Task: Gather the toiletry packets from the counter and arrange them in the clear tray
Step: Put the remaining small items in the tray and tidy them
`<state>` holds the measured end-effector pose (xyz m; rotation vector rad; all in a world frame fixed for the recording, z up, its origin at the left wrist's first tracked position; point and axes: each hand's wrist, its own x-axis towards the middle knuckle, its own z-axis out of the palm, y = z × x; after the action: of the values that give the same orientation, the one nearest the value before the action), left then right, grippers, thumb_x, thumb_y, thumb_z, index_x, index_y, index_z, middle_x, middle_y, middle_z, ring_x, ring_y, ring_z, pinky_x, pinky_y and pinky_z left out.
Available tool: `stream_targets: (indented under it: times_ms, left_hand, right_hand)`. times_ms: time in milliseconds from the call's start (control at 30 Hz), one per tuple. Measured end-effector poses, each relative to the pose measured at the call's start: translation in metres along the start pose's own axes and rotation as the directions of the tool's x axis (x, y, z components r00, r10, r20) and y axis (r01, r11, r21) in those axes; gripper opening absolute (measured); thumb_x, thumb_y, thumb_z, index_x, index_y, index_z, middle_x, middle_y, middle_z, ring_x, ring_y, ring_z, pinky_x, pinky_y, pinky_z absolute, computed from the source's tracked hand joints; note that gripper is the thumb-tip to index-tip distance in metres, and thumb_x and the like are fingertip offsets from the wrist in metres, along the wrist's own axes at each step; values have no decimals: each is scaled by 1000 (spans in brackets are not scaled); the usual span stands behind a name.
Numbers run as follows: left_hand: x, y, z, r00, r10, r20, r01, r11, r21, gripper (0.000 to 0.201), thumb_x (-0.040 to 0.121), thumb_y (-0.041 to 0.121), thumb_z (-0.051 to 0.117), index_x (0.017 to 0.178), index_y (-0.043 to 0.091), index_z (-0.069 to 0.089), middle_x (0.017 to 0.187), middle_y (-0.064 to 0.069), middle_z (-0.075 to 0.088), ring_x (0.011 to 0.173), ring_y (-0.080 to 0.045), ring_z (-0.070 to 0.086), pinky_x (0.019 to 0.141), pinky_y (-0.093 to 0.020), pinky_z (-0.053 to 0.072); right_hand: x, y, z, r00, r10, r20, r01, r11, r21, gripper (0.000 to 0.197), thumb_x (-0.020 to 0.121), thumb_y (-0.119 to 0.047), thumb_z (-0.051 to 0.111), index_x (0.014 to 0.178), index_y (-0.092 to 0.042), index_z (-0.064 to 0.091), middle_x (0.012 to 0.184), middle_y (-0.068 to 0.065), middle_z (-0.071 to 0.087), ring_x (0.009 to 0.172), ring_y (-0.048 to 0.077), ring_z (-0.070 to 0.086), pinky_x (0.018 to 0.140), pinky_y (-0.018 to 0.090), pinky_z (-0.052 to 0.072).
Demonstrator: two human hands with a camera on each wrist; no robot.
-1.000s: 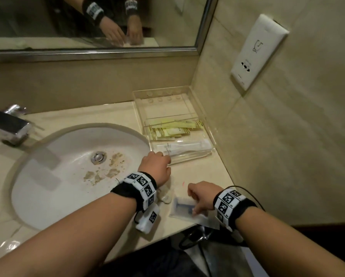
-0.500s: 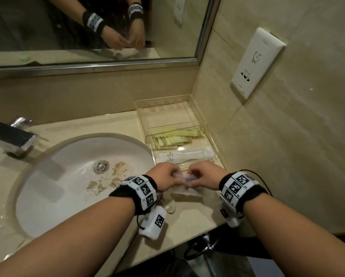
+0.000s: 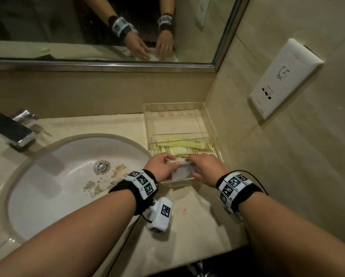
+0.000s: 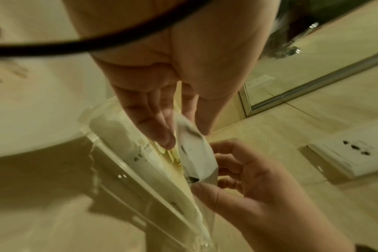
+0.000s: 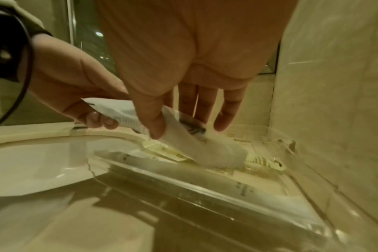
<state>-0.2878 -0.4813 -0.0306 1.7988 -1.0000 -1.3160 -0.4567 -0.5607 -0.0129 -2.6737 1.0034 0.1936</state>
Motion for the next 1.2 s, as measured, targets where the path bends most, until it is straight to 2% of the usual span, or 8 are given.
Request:
stream_targets:
  times_ms: [100,200,300,433,533,733,1000,1200]
  left_hand:
    - [8,-2,3,999,7,-44,-2,994,112,33,88,30,66,118,17,58,104,-3,64,82,-22,67,80,-38,57]
    - [9,-1,3,997,54,-63,-31,948,318,34,91,30,61,122,16,59,118,-3,62,101,-20,60,87,-30,48]
    - [9,3,6,994,93,-54,-60,901,430,35,92,27,56,125,14,60,127,-6,61,111,-22,58,94,-31,46]
    - [12,4,12,980,186,74,-192,772,606,43,92,31,55,134,18,53,137,-7,53,122,-25,51,104,-36,40]
    - [19,6,23,959,180,221,-284,655,700,52,94,36,51,142,17,43,151,-7,39,135,-27,37,113,-37,28]
    - [40,9,40,956,63,287,-270,573,774,48,94,36,49,133,8,48,147,-12,38,129,-30,43,107,-39,38]
    - [42,9,56,921,55,386,-348,558,753,59,97,34,44,147,5,30,162,-10,7,144,-29,22,115,-38,29]
    - [46,13,57,917,24,399,-352,522,777,57,98,34,44,147,7,31,163,-8,1,145,-29,20,115,-39,25]
  right_hand:
    - [13,17,5,998,56,28,-55,997,-46,27,83,-12,59,110,-19,58,102,8,69,90,28,62,78,36,51]
    - [26,30,12,995,93,46,-89,992,-87,26,82,-12,56,108,-17,58,99,10,68,89,30,61,77,39,52]
    - [37,39,22,997,82,12,-79,987,-140,26,81,-12,56,107,-14,59,100,11,62,93,34,58,75,41,51]
    - [45,39,28,997,70,-30,-73,990,-123,25,81,-12,61,106,-9,59,105,13,54,96,33,52,72,39,49]
    - [43,38,29,994,99,50,-96,994,-46,31,83,-18,60,112,-8,59,110,12,56,102,30,54,83,35,47]
    - [37,46,30,984,175,36,-174,984,-24,25,89,-18,53,110,-10,65,109,10,59,104,28,55,86,36,50]
    - [31,52,36,962,271,-40,-274,959,-70,23,91,-7,49,112,-9,57,115,11,56,105,28,52,76,32,42]
    - [29,51,35,959,282,-16,-283,958,-49,23,89,-3,49,107,-10,61,115,10,57,107,27,53,84,36,47]
